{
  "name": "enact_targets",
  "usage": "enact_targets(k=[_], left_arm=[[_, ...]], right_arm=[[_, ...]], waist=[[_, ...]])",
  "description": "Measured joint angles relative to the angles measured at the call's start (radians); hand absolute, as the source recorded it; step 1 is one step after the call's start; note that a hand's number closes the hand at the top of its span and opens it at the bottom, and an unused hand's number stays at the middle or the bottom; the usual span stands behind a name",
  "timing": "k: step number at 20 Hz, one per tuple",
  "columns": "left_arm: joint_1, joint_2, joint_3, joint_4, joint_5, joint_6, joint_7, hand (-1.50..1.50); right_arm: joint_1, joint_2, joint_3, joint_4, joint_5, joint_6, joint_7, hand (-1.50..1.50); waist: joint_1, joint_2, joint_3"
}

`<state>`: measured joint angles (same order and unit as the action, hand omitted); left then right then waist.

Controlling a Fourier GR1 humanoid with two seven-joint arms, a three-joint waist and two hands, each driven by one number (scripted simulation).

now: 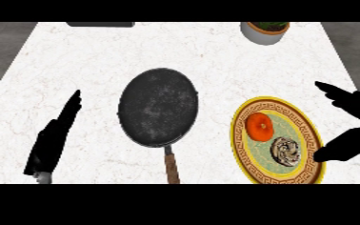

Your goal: Pick the cupcake from the plate and place it in the pan

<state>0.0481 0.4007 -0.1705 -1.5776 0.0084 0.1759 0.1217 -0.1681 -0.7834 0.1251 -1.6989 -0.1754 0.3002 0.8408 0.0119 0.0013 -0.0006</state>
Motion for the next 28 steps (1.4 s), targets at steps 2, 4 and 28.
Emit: enact_targets(k=[2, 4, 28], left_arm=[[-0.004, -0.011, 0.003, 0.007, -0.006, -0.004, 0.001, 0.00], [0.004, -0.014, 0.010, 0.006, -0.005, -0.011, -0.002, 0.00], [0.030, -0.055, 0.058, -0.026, -0.056, -0.051, 0.010, 0.00]], right_arm=[[-0.042, 0.016, 0.023, 0.019, 0.010, 0.032, 0.040, -1.50], [-0.064, 0.026, 0.050, 0.038, 0.021, 0.063, 0.062, -1.50], [-0.160, 0.139, 0.256, 0.169, 0.091, 0.119, 0.185, -1.50]], waist=[[0.000, 0.000, 0.000], [0.000, 0.000, 0.000], [-0.007, -0.002, 0.000]])
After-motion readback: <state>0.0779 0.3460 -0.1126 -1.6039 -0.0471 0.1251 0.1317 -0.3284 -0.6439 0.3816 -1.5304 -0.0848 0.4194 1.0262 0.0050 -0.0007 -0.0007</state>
